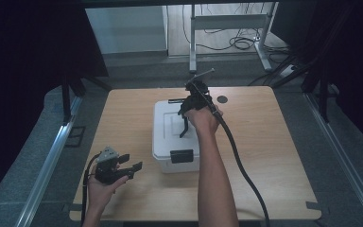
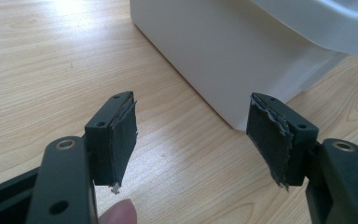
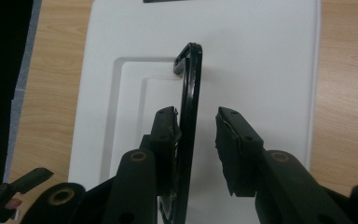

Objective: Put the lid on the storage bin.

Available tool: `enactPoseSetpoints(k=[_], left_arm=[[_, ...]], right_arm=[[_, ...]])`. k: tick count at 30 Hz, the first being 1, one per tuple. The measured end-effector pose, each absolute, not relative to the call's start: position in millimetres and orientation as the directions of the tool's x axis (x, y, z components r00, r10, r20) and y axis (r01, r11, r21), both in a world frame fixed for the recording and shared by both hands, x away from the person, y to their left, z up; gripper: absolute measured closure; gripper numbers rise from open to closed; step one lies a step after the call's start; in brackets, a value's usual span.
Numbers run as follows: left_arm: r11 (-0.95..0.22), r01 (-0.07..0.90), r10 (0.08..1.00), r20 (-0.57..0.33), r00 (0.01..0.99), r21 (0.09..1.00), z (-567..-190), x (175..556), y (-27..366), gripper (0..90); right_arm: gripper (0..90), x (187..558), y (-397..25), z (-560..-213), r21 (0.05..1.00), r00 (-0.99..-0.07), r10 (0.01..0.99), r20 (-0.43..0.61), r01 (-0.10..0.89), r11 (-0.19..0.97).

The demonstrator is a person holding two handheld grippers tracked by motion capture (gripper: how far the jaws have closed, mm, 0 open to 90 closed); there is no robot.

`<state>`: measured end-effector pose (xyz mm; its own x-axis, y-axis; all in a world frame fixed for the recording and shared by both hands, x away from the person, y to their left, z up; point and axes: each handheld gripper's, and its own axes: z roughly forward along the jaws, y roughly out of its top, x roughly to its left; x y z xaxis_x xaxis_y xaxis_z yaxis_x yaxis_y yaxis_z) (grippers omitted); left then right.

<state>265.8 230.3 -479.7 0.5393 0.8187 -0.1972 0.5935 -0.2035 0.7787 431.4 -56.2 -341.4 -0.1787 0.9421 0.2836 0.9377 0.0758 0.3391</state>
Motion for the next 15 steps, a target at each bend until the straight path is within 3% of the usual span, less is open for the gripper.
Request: enactPoseSetpoints(k=[5,15], left_arm=[[-0.208,0.594,0.818,-0.195,0.541,0.778,-480.2,265.9,229.5,33.4],[-0.207,0.595,0.820,-0.194,0.539,0.777,-480.3,266.1,230.8,33.4]], right_arm=[[67.5,431.5,-61.3,-338.6,0.345,-0.179,0.941,0.288,0.936,0.072],[53.4,431.9,-70.2,-331.0,0.388,-0.244,0.920,0.307,0.915,0.113]])
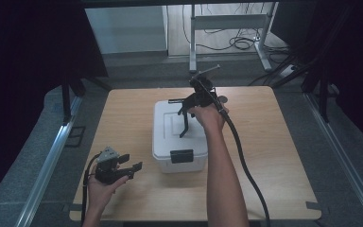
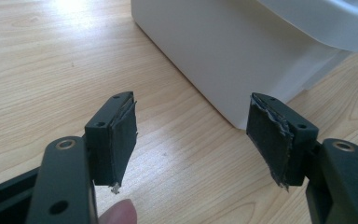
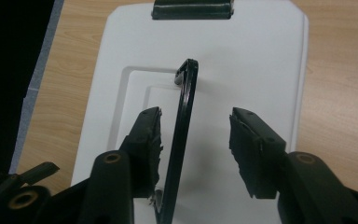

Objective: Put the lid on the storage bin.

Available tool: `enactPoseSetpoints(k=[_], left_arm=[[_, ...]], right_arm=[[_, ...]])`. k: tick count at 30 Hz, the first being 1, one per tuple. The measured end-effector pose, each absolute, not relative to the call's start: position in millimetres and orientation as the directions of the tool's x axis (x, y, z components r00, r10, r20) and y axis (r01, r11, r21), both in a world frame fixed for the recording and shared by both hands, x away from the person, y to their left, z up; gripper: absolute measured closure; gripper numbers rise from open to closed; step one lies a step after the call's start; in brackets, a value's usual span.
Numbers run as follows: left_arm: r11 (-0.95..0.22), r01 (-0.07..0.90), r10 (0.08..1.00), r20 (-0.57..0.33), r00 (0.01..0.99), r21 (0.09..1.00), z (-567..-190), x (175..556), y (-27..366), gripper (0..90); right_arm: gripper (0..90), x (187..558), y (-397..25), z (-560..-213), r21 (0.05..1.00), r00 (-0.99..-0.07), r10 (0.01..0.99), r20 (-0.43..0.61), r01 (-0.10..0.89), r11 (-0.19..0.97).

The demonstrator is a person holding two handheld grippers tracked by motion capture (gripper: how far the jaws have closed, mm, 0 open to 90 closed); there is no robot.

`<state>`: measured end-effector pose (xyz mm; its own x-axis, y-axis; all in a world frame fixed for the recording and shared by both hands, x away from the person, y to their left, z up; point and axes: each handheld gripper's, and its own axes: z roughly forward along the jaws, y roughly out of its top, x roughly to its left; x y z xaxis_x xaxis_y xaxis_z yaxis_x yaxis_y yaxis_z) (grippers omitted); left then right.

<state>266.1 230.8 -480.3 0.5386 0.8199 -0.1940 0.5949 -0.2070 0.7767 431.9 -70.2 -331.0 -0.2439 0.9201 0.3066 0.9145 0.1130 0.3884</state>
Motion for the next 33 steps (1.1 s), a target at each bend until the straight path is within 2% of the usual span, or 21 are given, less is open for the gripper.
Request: enactPoseSetpoints(k=[3,11,25,33], left_arm=[[-0.205,0.596,0.821,-0.195,0.536,0.776,-480.3,266.3,231.3,33.5],[-0.212,0.598,0.823,-0.188,0.535,0.773,-481.6,266.9,230.0,33.4],[-0.216,0.598,0.831,-0.176,0.528,0.772,-481.0,266.4,229.9,33.4],[-0.224,0.603,0.834,-0.169,0.525,0.766,-482.4,267.1,228.8,33.4]], right_arm=[[49.5,431.4,-73.2,-328.3,0.408,-0.277,0.912,0.303,0.902,0.138],[46.0,426.8,-93.2,-320.8,0.472,-0.351,0.880,0.319,0.864,0.174],[44.1,401.1,-149.8,-332.2,0.585,-0.476,0.810,0.343,0.783,0.212],[43.9,379.8,-184.4,-342.9,0.648,-0.517,0.787,0.338,0.734,0.204]])
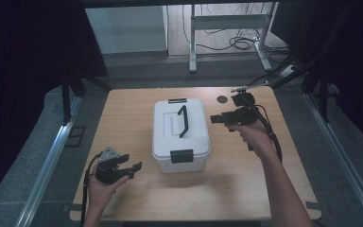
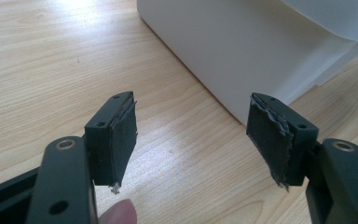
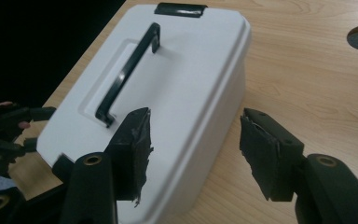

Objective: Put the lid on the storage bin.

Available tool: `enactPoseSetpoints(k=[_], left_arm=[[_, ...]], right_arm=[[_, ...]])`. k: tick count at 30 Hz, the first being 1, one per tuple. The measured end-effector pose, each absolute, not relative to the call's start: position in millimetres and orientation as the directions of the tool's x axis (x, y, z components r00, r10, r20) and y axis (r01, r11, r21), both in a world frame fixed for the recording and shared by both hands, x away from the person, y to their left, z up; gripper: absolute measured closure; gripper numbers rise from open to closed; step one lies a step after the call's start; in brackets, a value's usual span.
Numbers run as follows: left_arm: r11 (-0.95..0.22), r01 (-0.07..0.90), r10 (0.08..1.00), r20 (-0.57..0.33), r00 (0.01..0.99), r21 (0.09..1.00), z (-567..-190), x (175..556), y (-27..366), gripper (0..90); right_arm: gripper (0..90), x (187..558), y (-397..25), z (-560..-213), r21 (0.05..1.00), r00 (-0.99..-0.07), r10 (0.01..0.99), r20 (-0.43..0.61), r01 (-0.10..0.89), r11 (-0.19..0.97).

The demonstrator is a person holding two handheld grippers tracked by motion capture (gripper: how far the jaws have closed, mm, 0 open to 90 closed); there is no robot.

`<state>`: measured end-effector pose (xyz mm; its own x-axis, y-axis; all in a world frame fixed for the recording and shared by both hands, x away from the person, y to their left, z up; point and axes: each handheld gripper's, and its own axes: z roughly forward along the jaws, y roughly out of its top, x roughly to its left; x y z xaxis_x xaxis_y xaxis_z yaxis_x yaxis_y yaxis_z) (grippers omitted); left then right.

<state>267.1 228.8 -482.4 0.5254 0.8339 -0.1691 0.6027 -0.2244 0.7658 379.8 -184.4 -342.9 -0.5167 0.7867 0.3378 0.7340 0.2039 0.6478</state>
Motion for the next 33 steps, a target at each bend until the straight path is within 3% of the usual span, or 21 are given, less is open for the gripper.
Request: enactPoseSetpoints(k=[18,33], left_arm=[[-0.232,0.619,0.850,-0.152,0.504,0.750,-487.0,269.2,226.6,33.4],[-0.242,0.617,0.850,-0.143,0.507,0.748,-487.1,268.8,225.4,33.3]], right_arm=[[43.6,330.2,-270.1,-420.3,0.724,-0.513,0.783,0.352,0.679,0.119],[43.5,309.3,-277.2,-481.8,0.763,-0.529,0.770,0.357,0.641,0.087]])
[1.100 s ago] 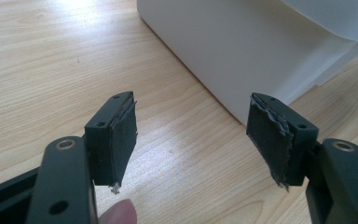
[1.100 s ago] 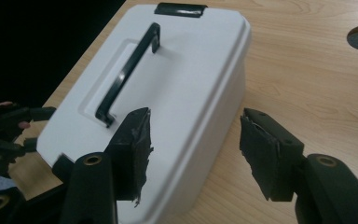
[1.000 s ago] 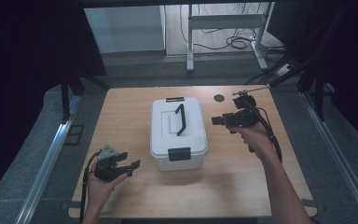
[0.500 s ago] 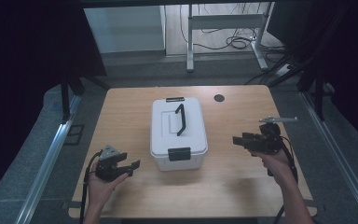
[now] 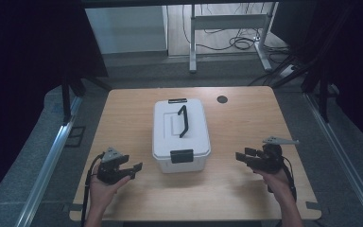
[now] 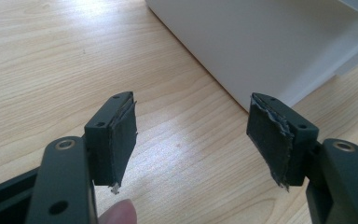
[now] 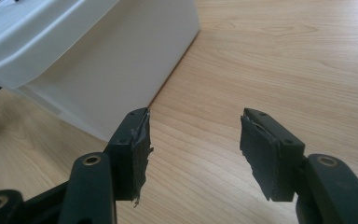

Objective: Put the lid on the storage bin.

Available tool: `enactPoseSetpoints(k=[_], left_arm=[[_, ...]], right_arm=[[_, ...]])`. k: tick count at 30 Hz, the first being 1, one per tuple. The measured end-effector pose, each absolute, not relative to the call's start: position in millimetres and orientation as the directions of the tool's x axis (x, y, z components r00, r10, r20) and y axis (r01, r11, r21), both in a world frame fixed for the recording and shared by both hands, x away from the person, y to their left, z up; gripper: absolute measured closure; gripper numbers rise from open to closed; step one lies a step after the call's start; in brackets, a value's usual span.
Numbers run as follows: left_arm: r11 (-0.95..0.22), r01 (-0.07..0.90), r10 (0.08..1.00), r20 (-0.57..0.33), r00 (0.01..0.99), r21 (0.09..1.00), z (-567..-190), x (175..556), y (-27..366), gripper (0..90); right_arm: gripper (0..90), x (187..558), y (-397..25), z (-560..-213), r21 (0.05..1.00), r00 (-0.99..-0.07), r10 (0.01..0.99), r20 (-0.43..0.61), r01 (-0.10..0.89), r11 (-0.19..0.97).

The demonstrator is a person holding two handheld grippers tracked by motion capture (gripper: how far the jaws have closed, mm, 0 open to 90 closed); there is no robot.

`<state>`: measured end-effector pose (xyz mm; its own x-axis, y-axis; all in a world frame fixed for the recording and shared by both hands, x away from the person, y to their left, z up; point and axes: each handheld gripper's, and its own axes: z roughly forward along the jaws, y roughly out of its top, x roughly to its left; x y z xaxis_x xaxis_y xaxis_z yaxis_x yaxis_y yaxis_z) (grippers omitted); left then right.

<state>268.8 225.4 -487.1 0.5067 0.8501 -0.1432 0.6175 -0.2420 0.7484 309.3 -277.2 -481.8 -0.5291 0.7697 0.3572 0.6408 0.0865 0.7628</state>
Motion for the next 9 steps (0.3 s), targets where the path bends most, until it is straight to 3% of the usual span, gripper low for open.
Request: enactPoseSetpoints(k=[9], left_arm=[[-0.249,0.614,0.847,-0.138,0.513,0.749,-486.2,269.1,224.7,33.3]], right_arm=[[42.9,300.7,-272.4,-483.3,0.785,-0.549,0.771,0.322,0.611,0.107]])
